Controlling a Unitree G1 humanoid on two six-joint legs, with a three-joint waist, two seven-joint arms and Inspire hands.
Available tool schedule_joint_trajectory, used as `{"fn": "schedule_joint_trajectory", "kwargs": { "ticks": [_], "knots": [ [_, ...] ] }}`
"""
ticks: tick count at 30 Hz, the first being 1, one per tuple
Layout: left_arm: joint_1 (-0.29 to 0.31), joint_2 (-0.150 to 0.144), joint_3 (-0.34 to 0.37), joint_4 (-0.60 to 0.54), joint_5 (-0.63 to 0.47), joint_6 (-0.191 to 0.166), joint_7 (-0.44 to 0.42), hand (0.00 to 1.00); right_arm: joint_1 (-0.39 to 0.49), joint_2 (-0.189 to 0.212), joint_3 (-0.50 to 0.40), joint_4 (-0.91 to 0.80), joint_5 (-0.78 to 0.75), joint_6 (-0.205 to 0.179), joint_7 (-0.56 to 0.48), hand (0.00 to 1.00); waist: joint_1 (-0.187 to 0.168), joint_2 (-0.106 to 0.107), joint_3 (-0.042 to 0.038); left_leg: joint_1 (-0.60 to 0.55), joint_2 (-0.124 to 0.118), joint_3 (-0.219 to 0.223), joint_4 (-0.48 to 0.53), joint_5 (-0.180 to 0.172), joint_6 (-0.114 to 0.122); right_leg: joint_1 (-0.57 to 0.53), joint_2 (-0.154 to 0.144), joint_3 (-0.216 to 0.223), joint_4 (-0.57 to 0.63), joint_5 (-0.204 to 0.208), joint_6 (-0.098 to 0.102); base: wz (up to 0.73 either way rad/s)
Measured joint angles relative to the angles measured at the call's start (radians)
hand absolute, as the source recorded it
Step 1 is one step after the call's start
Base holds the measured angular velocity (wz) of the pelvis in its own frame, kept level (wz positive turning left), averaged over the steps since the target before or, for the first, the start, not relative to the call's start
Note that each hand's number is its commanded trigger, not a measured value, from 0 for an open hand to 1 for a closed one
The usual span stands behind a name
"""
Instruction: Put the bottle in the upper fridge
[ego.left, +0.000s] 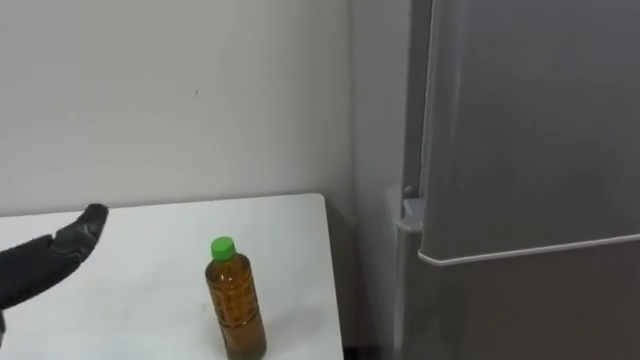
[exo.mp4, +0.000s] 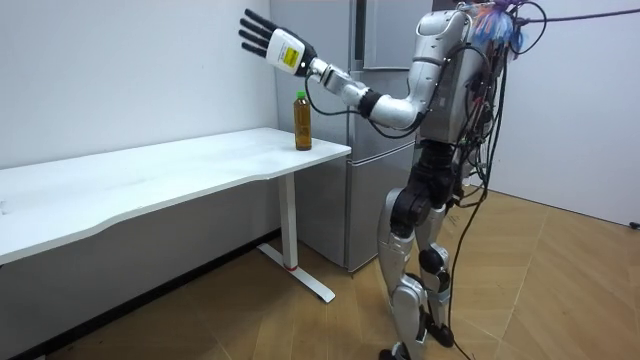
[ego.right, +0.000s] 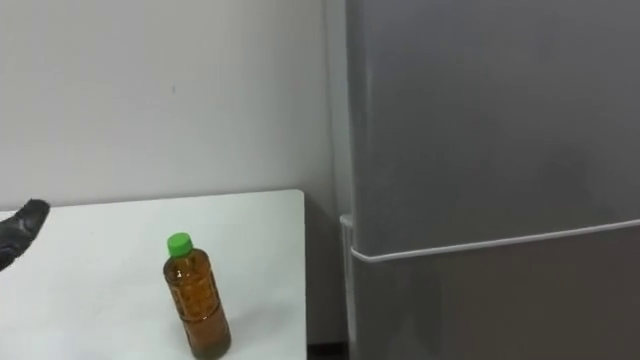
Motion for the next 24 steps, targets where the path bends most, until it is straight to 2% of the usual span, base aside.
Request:
{"fn": "schedule_joint_trajectory", "kwargs": {
  "ticks": [2,7,9,12,16,18,20,24],
  "knots": [
    [-0.016,-0.001,-0.042,-0.030,0.021,0.007,-0.018,0.00,-0.012,0.002,0.001,0.004,0.000,0.001,0.003,0.00,-0.029,0.000,0.0002,-0.001,0.000,0.000,0.000,0.000,0.000,0.000,0.000,-0.001,0.000,0.000,0.000,0.00],
    [-0.054,-0.003,-0.120,-0.057,0.032,0.010,-0.068,0.00,-0.040,0.003,0.012,0.022,0.000,0.000,0.019,0.00,-0.059,0.000,0.0009,0.001,0.001,0.000,-0.002,0.000,0.000,0.002,0.003,0.009,0.001,0.001,-0.001,-0.05],
    [-0.089,-0.006,-0.151,-0.057,0.030,0.013,-0.104,0.00,-0.057,-0.002,0.023,0.047,0.000,0.001,0.022,0.00,-0.060,-0.003,0.0028,0.004,0.001,-0.001,-0.003,0.000,0.000,0.001,0.004,0.018,0.001,0.002,-0.001,-0.11],
    [-0.106,-0.007,-0.169,-0.057,0.028,0.015,-0.144,0.00,-0.072,-0.005,0.031,0.061,0.000,0.001,0.022,0.00,-0.059,-0.002,0.0041,0.012,0.001,0.002,-0.005,0.000,0.000,-0.001,0.005,0.025,0.000,0.002,-0.002,-0.12],
    [-0.150,-0.007,-0.184,-0.057,0.009,0.041,-0.206,0.00,-0.078,-0.006,0.031,0.069,0.000,0.003,0.022,0.00,-0.063,-0.001,0.0033,0.007,0.002,0.004,-0.007,0.000,0.000,-0.011,0.006,0.028,0.000,0.004,-0.002,-0.02],
    [-0.172,-0.007,-0.193,-0.058,0.007,0.052,-0.232,0.00,-0.087,-0.013,0.035,0.073,0.002,0.015,0.021,0.00,-0.062,0.004,-0.0004,0.000,0.002,0.004,-0.006,0.000,0.000,-0.016,0.006,0.026,0.001,0.008,-0.001,0.00],
    [-0.199,-0.007,-0.207,-0.058,0.006,0.063,-0.260,0.00,-0.097,-0.018,0.052,0.075,0.004,0.022,0.014,0.00,-0.062,0.008,0.0007,-0.003,0.002,0.003,-0.007,0.000,0.000,-0.015,0.006,0.027,0.000,0.011,-0.001,0.00],
    [-0.201,-0.007,-0.238,-0.066,0.005,0.077,-0.282,0.00,-0.105,-0.019,0.075,0.076,0.008,0.023,0.003,0.00,-0.070,0.009,-0.0001,-0.003,0.002,0.004,-0.008,0.000,0.000,-0.014,0.006,0.026,0.000,0.012,-0.001,0.01]
  ]
}}
